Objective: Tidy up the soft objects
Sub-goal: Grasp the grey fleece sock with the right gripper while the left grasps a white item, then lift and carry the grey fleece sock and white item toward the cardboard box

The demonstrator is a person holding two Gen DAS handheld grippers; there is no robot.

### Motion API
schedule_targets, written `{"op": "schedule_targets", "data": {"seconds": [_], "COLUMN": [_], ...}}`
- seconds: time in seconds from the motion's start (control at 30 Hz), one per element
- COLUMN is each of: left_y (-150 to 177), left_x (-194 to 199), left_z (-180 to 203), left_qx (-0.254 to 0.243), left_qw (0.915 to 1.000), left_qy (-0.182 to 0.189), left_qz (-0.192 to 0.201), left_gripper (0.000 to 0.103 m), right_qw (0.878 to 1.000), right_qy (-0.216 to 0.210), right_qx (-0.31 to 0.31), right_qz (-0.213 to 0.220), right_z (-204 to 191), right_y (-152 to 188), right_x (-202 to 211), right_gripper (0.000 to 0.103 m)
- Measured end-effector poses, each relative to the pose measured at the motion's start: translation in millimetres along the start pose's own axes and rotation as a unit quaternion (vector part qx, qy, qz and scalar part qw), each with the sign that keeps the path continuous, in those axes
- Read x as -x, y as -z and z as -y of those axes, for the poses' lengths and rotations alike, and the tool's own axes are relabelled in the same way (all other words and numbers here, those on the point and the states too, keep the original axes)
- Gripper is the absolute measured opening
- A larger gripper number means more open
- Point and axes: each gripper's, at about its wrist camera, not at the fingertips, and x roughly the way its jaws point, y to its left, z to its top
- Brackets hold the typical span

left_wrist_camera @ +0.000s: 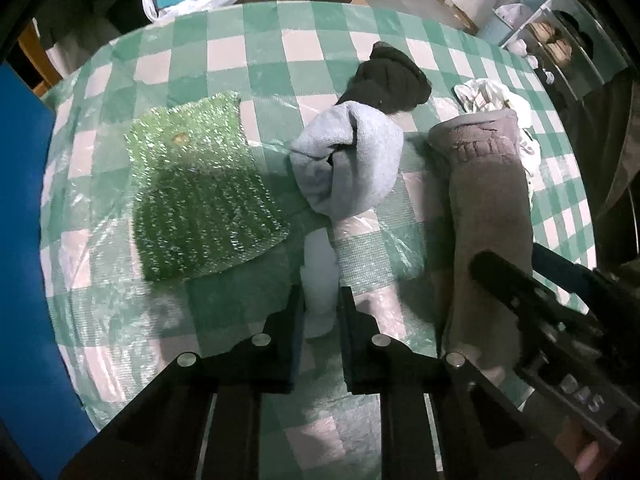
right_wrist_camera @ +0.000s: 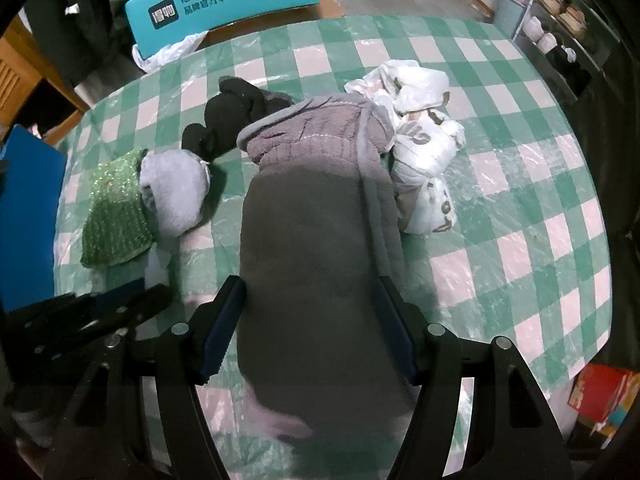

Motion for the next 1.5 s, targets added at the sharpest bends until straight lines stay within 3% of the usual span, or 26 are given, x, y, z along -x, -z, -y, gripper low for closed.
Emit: {"op": "schedule_targets", "data": {"seconds": [0.23, 0.4, 0.5, 0.63, 0.67, 0.8, 1.1, 1.5], "left_y": [3.4, 7.0, 7.1, 10.4, 12.1, 15.6, 20.5, 32.9], "left_x": [13.3, 20.7, 24.4, 33.5, 37.7, 47.6, 73.1, 103.9], "left_z": [-9.0, -22.7, -26.7, -30.6, -33.0, -32.2, -31.1, -42.5], "left_qx": [-0.003, 0.003, 0.007, 0.006, 0.005, 0.0, -0.005, -0.003], "left_qw": [0.9999, 0.9999, 0.9999, 0.9998, 0.9998, 0.9996, 0.9985, 0.9964], "left_qy": [-0.001, -0.001, -0.002, -0.002, -0.002, -0.006, -0.004, -0.007], "left_qz": [0.01, 0.011, 0.011, 0.018, 0.02, 0.029, 0.055, 0.085], "left_gripper": [0.016, 0.016, 0.016, 0.016, 0.016, 0.016, 0.016, 0.016], "right_qw": [0.999, 0.996, 0.996, 0.996, 0.996, 0.998, 0.999, 0.996], "right_qy": [0.027, 0.074, 0.069, 0.08, 0.078, 0.054, -0.015, -0.04], "right_qx": [0.005, 0.054, 0.056, 0.046, 0.042, 0.023, 0.006, 0.03], "right_qz": [-0.017, -0.022, -0.013, -0.008, -0.006, 0.005, 0.048, 0.077], "right_z": [-10.2, -28.6, -28.3, -19.8, -17.3, -9.2, -6.3, -28.1], "right_y": [-3.9, -1.2, -0.1, -0.2, -0.4, -1.7, 0.7, 4.2], "right_x": [-25.7, -38.4, -37.9, -32.2, -30.1, -19.1, 30.1, 69.5], "right_gripper": [0.069, 0.072, 0.071, 0.039, 0.032, 0.024, 0.023, 0.023]}}
